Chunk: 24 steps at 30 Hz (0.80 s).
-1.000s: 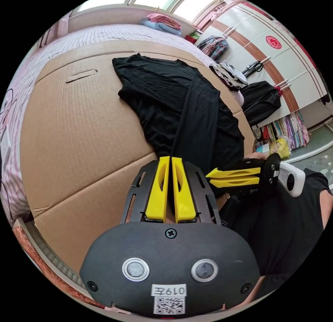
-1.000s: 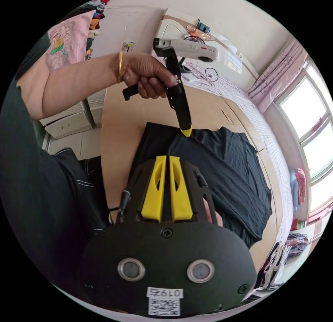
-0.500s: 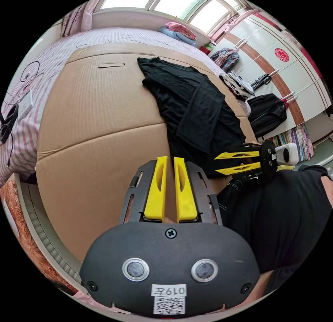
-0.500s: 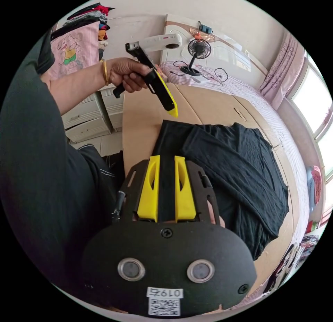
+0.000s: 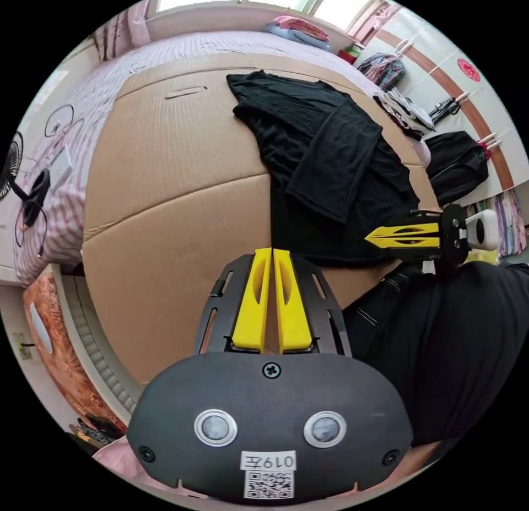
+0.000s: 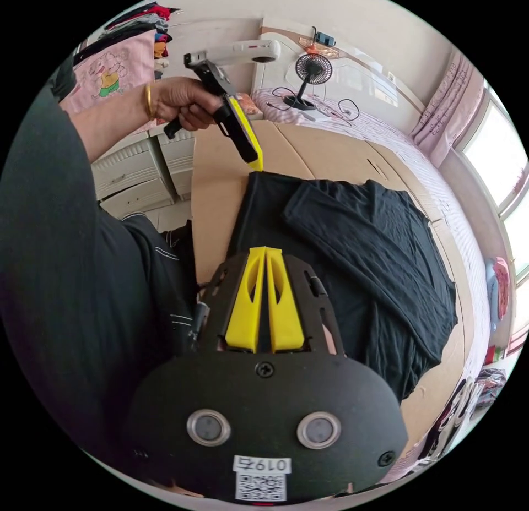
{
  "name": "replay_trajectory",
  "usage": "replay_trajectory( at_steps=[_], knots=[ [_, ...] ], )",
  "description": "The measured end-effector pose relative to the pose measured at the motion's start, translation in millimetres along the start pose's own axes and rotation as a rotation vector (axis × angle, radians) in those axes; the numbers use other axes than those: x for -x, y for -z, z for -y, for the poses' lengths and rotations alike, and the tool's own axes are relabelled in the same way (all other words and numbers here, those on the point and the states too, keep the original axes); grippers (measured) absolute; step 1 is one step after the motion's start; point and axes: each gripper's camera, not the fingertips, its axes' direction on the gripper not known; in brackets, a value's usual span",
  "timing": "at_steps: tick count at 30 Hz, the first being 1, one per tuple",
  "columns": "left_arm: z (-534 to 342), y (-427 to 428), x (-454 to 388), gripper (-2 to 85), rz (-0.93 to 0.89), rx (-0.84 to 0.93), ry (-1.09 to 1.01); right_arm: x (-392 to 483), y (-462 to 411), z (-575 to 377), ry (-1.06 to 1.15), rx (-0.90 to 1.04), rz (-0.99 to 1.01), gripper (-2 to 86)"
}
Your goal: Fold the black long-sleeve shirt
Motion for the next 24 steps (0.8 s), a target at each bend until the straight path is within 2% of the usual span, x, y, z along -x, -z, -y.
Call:
replay_trajectory(
  at_steps=[3, 5, 8, 9, 11, 15, 18, 24],
  knots=[
    [10, 12, -55, 0.7, 0.282, -0.007, -0.150, -26, 14, -22, -0.055, -0.018, -0.061, -1.0],
    [20, 17, -99, 0.6, 0.557, -0.030, -0.257, -50, 31, -45, -0.122, -0.063, -0.113, -1.0],
    [38, 13, -134, 0.6, 0.688, -0.024, -0.321, -83, 44, -76, -0.206, -0.035, -0.238, -1.0],
    [42, 14, -139, 0.7, 0.674, -0.042, -0.326, -90, 47, -84, -0.235, -0.023, -0.285, -1.0],
    [64, 20, -154, 0.7, 0.518, -0.169, -0.323, -129, 57, -120, -0.416, 0.007, -0.496, -0.9],
    [102, 15, -188, 0.7, 0.199, -0.314, -0.423, -205, 73, -181, -0.687, 0.058, -0.620, -0.8],
    [132, -14, -228, 0.7, 0.133, -0.312, -0.538, -266, 80, -226, -0.800, 0.055, -0.563, 0.1],
    [181, -69, -279, 0.7, 0.109, -0.248, -0.594, -359, 68, -280, -0.820, 0.012, -0.231, 6.7]
  ],
)
